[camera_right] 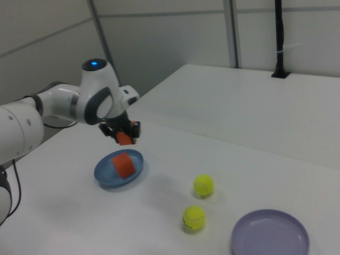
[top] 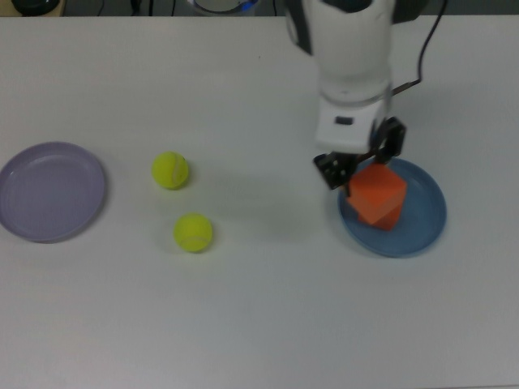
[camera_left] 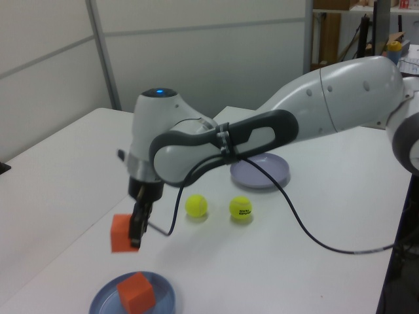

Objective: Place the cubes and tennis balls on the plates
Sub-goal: 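Lift the second cube and set it on the cube on the blue plate, then open the gripper and move it above the tennis balls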

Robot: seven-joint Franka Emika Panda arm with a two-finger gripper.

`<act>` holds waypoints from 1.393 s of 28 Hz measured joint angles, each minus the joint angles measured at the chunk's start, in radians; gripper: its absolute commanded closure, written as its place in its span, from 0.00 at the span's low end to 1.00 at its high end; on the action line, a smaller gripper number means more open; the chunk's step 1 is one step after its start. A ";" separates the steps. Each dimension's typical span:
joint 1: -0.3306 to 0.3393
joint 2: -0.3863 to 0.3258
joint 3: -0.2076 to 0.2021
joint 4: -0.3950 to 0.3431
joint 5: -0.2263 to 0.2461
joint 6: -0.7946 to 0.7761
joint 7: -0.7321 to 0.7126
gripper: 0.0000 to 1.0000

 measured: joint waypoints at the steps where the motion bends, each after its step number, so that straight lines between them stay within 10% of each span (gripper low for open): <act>1: 0.013 -0.002 0.004 0.000 -0.010 -0.001 0.022 1.00; 11: 0.053 0.023 0.063 -0.022 -0.142 -0.001 0.184 1.00; 29: 0.049 0.067 0.063 -0.022 -0.155 -0.001 0.189 1.00; 33: 0.049 0.080 0.063 -0.023 -0.162 -0.001 0.189 0.78; 34: 0.049 0.083 0.063 -0.023 -0.168 -0.001 0.189 0.54; 35: 0.049 0.084 0.063 -0.021 -0.172 0.000 0.190 0.01; 39: 0.049 0.084 0.063 -0.020 -0.178 0.000 0.200 0.00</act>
